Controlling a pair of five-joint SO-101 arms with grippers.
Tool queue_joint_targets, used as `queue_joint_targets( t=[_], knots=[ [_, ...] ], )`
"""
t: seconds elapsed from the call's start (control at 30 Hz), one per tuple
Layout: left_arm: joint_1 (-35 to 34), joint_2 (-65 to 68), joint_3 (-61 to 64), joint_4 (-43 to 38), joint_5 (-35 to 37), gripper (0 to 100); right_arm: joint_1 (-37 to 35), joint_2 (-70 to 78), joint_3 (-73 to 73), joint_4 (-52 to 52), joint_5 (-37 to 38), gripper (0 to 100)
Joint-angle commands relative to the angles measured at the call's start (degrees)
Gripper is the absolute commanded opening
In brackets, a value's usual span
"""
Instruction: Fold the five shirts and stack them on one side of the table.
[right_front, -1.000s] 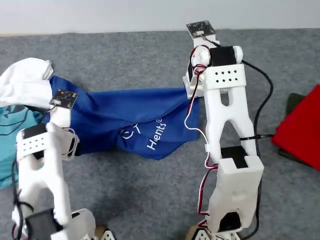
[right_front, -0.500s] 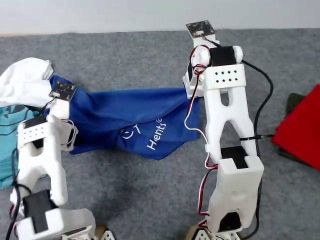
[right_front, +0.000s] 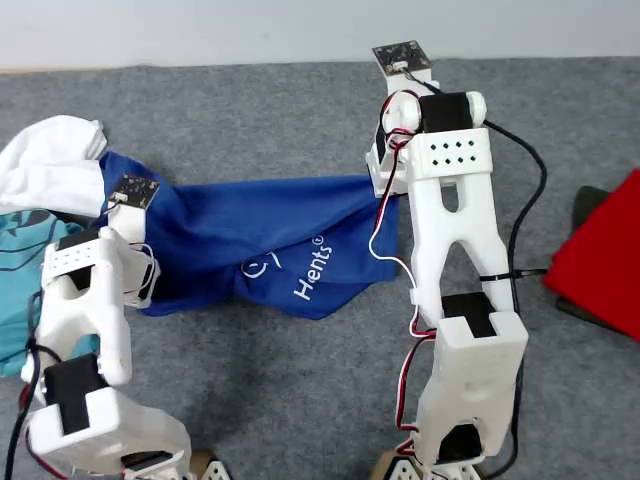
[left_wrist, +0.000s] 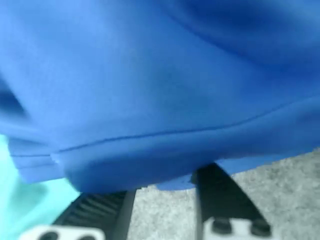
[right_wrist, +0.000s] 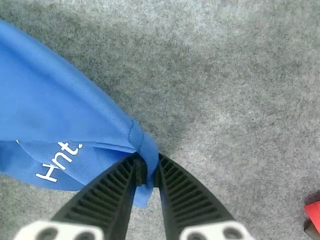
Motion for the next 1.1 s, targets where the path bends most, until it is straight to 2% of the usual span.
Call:
queue_joint_targets(
  t=[0.0, 0.07, 0.3, 0.43, 0.53, 0.83, 1.07],
  knots=[
    [0.79, -0.53, -2.68, 0.62, 0.35, 3, 0.13, -0.66, -0.53, 1.98, 0.44, 1.0],
    [1.49, -0.53, -2.68, 1.23, 0.35, 0, 0.13, -0.66, -0.53, 1.98, 0.44, 1.0],
    [4.92, -1.67, -7.96, 8.97, 0.44, 0, 0.40, -1.10, -0.62, 1.98, 0.44, 1.0],
    [5.01, -8.18, -14.73, 15.91, 1.14, 0, 0.92, -2.07, -0.88, 2.07, 0.44, 1.0],
    [5.01, -15.47, -19.65, 18.90, 4.22, 0, 1.45, -4.88, -0.88, 1.98, 0.44, 1.0],
    [6.33, -30.15, -31.16, 19.60, 10.29, 0, 6.55, -17.19, -0.97, 1.80, 0.44, 1.0],
    [8.62, -32.79, -49.19, 17.93, 10.81, 0, 13.49, -28.70, -0.97, -3.91, 0.44, 1.0]
  ],
)
